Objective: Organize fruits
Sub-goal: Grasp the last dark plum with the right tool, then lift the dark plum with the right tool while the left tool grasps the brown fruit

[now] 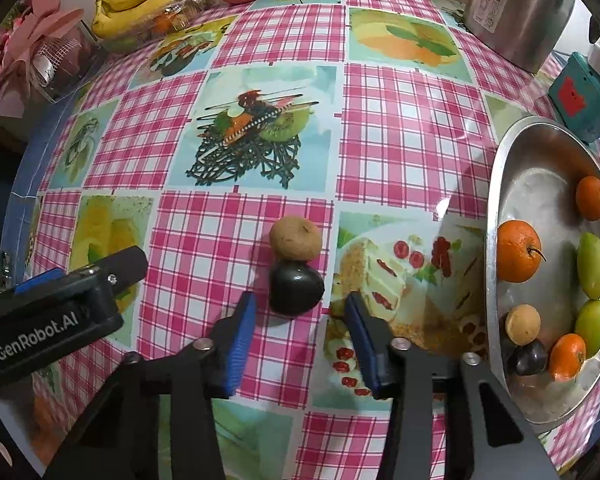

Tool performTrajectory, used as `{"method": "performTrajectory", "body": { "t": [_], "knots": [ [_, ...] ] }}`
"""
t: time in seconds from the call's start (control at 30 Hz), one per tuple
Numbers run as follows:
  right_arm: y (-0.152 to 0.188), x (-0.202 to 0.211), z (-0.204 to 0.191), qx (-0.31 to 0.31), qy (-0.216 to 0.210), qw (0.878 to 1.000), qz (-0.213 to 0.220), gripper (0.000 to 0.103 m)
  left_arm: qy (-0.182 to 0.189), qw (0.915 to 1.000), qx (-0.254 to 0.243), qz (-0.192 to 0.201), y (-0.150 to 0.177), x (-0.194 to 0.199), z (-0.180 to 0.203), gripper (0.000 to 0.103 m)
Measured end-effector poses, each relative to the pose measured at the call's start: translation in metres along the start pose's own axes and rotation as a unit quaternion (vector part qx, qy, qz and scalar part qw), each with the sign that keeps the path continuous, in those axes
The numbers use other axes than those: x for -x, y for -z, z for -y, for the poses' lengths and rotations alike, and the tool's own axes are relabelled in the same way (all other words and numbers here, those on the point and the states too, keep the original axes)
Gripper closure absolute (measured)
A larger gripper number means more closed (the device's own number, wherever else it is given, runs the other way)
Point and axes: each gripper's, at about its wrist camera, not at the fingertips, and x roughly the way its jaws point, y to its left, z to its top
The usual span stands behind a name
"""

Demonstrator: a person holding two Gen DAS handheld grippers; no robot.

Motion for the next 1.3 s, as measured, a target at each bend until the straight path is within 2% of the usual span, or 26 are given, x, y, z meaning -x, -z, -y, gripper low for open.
{"method": "performTrajectory", "body": {
  "t": [0.07, 0.23, 0.73, 0.83, 1.07, 1.2, 1.3],
  "knots": [
    [0.0, 0.001, 0.0, 0.0, -0.007, 1.0, 0.0, 0.071, 0.0, 1.0, 0.0, 0.0, 0.0, 0.0, 0.0, 0.0],
    [0.001, 0.002, -0.002, 0.0, -0.011, 1.0, 0.002, 0.076, 0.001, 1.0, 0.001, 0.0, 0.0, 0.0, 0.0, 0.0],
    [0.003, 0.024, 0.004, -0.019, -0.07, 0.997, 0.014, 0.077, 0.025, 0.9995, 0.017, 0.007, 0.001, 0.007, -0.005, 0.0],
    [0.002, 0.03, 0.012, -0.027, -0.075, 0.997, 0.021, 0.082, 0.034, 0.9992, 0.017, 0.01, 0.002, 0.009, -0.003, 0.0],
    [0.003, 0.034, 0.032, -0.051, -0.08, 0.995, 0.025, 0.083, 0.037, 0.9991, 0.012, 0.016, 0.001, 0.013, 0.004, 0.0],
    [0.002, 0.027, 0.027, -0.048, -0.092, 0.994, 0.019, 0.083, 0.035, 0.9992, 0.015, 0.01, 0.001, 0.009, 0.002, 0.0],
    [0.002, 0.022, 0.021, -0.038, -0.076, 0.996, 0.01, 0.081, 0.036, 0.9992, 0.014, 0.009, 0.0, 0.007, 0.0, 0.0]
  ]
}}
